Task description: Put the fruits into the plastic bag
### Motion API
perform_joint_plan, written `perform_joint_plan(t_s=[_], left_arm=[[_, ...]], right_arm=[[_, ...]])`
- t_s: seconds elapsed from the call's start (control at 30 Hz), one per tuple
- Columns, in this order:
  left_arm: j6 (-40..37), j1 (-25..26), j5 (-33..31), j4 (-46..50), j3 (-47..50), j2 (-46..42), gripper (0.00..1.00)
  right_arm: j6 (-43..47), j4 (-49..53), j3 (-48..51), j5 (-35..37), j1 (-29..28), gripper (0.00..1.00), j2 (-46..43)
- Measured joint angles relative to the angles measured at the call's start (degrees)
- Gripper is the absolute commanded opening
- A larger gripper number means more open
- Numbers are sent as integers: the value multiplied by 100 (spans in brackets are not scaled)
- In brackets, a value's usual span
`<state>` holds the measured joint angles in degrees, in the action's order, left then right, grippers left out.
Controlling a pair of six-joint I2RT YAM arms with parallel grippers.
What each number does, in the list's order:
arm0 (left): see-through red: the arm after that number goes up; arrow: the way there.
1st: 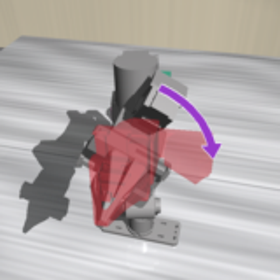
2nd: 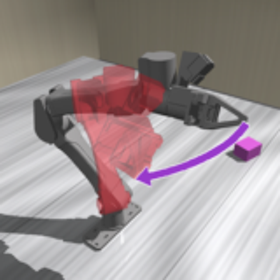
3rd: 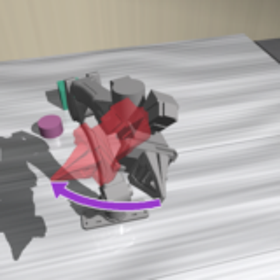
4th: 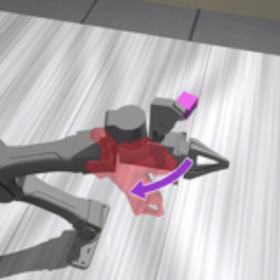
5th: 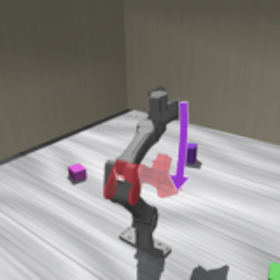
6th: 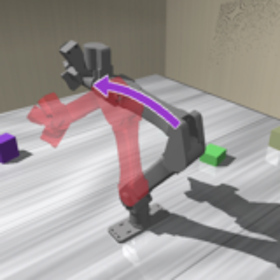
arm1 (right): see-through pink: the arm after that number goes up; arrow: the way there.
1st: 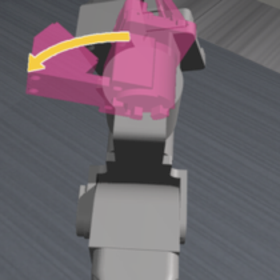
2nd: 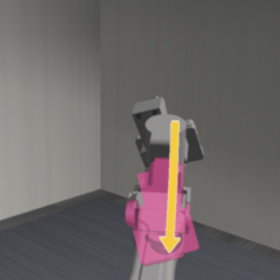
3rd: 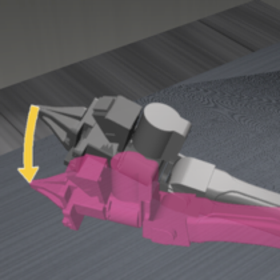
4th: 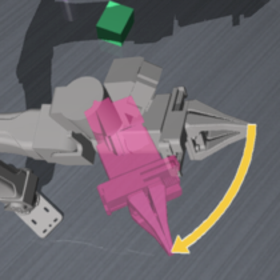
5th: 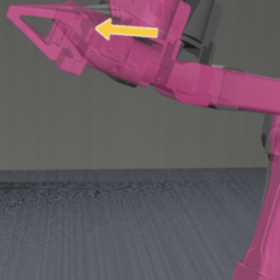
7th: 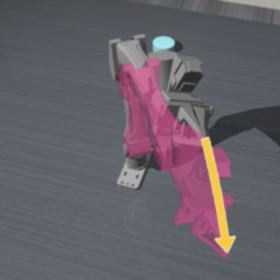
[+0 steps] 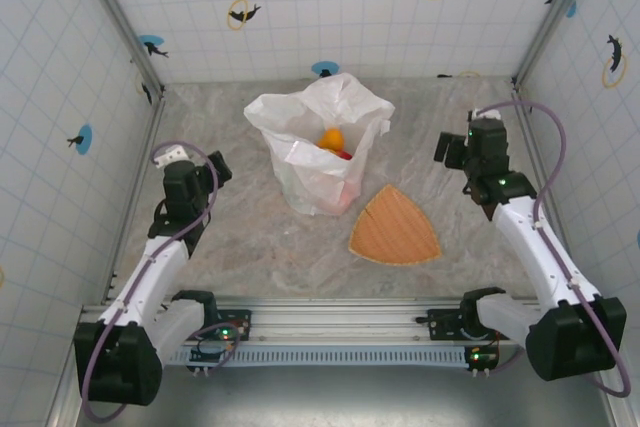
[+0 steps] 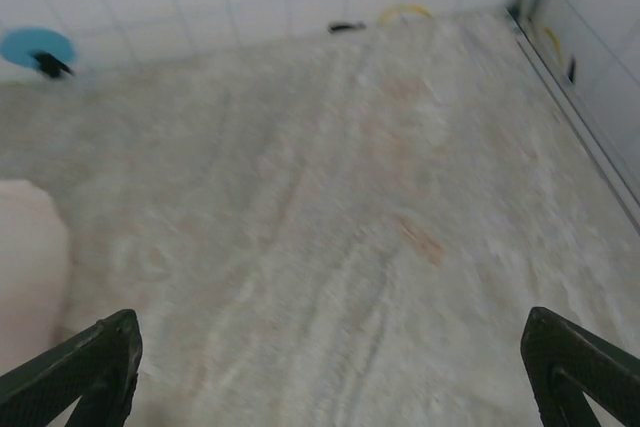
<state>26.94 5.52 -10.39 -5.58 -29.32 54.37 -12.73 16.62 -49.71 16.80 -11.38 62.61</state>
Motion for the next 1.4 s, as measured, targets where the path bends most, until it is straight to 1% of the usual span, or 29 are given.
perform_joint_plan(t_s=[0.1, 0.23, 0.37, 0.47, 0.57, 0.7, 0.83, 0.97, 1.13, 1.27, 1.37, 1.4], left_arm=[[-149, 0, -439, -400, 313, 162, 98], [-479, -2, -907, -1067, 715, 551, 98], [-916, -7, -1318, -2000, 1145, 1095, 98], [-1322, -7, -1508, -2719, 1482, 1449, 98], [-1652, -9, -1517, -3381, 1746, 1786, 98], [-1991, -46, -1390, -4153, 2022, 2205, 98], [-2227, -229, -1038, -5053, 2288, 2295, 98], [-2258, -422, -671, -5311, 2214, 2400, 97], [-2076, -424, -413, -4627, 1742, 2385, 96], [-2074, -424, -385, -4712, 2140, 1980, 97], [-2114, -424, -503, -4865, 2487, 2006, 97], [-2116, -424, -503, -5066, 2632, 2100, 97]], right_arm=[[-33, -396, 612, 219, 173, 100, 13], [-61, -1303, 1534, 535, 297, 100, 175], [-76, -2205, 2339, 715, 326, 100, 741], [-22, -2673, 2590, 782, 328, 100, 1211], [114, -3379, 2850, 804, 330, 100, 1464], [310, -4301, 3370, 785, 372, 100, 1547], [389, -5167, 3886, 671, 514, 100, 1696], [437, -5698, 3993, 516, 579, 100, 1867], [553, -6231, 4083, 258, 581, 100, 1882], [706, -6677, 4236, 44, 584, 100, 1897], [782, -7206, 4450, -90, 601, 100, 2017], [798, -7418, 4553, -142, 616, 100, 2083]])
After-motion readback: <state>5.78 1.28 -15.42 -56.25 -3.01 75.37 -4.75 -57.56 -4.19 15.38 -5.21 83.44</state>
